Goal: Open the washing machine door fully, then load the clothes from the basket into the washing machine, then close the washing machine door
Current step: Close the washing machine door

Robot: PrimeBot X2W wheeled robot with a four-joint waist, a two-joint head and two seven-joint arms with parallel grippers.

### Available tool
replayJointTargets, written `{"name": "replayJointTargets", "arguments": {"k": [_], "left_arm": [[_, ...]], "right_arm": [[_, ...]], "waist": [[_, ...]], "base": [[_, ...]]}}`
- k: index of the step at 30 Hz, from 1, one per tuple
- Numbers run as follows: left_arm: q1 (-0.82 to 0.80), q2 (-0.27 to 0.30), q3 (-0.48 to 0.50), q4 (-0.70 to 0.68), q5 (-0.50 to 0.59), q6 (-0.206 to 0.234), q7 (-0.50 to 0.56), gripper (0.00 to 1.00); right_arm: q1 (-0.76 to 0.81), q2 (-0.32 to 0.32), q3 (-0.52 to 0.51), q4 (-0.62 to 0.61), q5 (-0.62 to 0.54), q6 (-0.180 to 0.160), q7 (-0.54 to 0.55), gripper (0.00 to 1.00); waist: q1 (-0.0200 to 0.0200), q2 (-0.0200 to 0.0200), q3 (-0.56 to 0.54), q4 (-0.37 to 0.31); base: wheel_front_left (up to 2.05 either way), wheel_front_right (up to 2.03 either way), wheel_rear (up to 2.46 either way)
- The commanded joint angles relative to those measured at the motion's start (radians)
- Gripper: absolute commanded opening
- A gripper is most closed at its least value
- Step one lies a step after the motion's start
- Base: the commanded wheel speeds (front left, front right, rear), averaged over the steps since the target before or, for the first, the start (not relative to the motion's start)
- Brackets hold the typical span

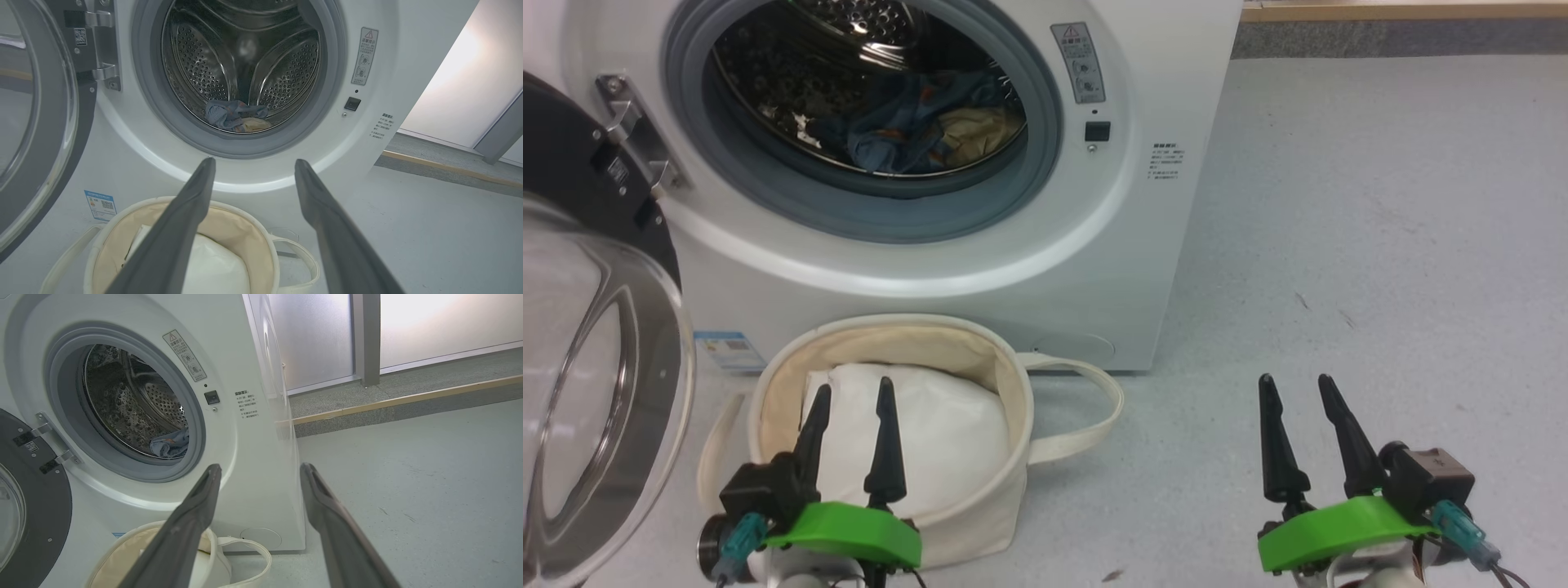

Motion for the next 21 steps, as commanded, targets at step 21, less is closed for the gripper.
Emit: {"name": "replayJointTargets", "arguments": {"k": [21], "left_arm": [[-0.041,0.013,0.003,-0.034,0.061,0.020,-0.005,1.00]], "right_arm": [[-0.029,-0.002,0.038,-0.027,-0.008,0.008,-0.005,1.00]], "waist": [[-0.0002,0.0000,0.015,0.012]], "base": [[-1.65,1.55,0.10]]}}
